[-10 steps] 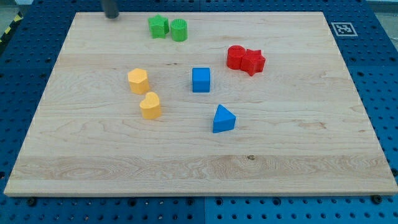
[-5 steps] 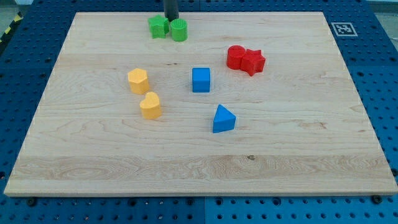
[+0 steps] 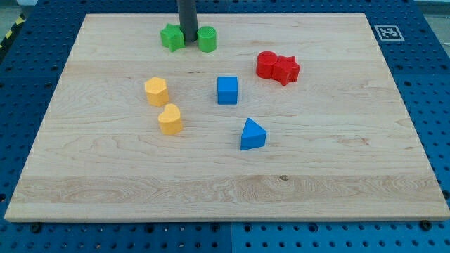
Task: Move the green star down
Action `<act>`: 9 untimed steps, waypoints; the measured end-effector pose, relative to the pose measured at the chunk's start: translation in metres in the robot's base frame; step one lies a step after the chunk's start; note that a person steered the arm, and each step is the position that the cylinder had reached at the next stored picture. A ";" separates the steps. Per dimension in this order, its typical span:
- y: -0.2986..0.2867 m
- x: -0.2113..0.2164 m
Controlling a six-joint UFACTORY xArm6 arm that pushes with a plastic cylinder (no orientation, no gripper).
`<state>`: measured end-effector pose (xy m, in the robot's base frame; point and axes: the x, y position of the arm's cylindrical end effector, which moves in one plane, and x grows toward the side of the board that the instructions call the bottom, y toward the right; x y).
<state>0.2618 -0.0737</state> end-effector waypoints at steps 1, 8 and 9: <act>0.000 -0.019; -0.047 0.050; -0.047 0.015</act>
